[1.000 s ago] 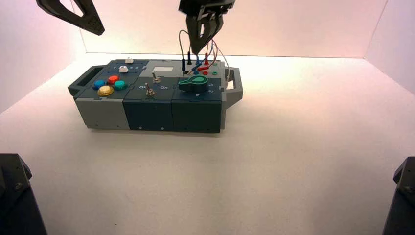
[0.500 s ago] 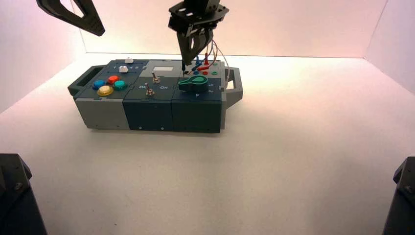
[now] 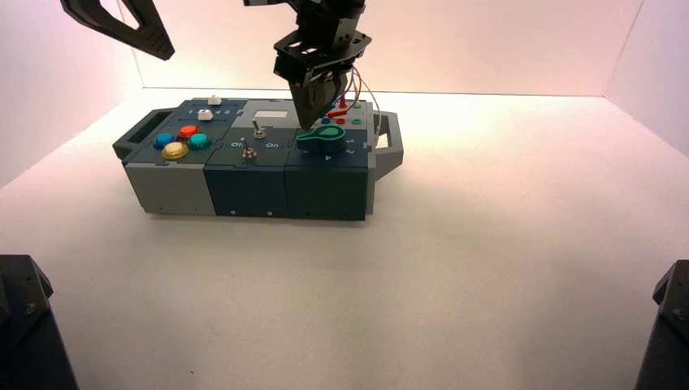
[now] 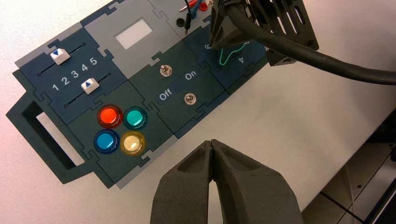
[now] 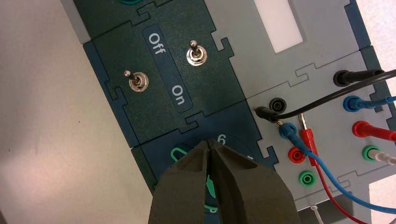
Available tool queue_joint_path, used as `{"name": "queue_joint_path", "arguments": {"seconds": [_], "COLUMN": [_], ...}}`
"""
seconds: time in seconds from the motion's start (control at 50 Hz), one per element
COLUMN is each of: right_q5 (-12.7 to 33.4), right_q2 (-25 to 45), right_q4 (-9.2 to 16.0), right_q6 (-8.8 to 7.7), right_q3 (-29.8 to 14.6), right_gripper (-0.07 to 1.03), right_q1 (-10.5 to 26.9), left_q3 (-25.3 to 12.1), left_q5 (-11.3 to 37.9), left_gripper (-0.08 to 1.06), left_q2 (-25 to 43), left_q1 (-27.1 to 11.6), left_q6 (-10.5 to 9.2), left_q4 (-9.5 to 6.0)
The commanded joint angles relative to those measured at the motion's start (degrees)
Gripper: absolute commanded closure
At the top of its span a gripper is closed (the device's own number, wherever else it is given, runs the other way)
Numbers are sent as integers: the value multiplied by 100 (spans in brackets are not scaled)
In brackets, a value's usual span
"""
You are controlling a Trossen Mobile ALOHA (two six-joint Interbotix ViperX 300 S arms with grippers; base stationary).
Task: Turn the knob to position 4.
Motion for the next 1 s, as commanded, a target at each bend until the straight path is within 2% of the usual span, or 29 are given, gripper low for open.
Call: {"name": "queue_joint_path", "arguments": {"seconds": [0.02,0.36,1.0], "right_q5": [9,141,448], "right_q2": [-149,-141,-149], "right_q4": [79,97,88], "right_q6": [9,18,9], "right_q3": [-149,-149,-105], "right_gripper": [98,98,98], "right_q1": [44,97,114], "left_q3": [-88,-97,-79], "left_q5": [-18,185,185], "left_gripper": [101,101,101], "left_q2": [-18,-9,-18], "left_q1": [-18,-9,-18], "left_q6": [-9,-26,-26], "left_q4": [-35,-35,-44]}}
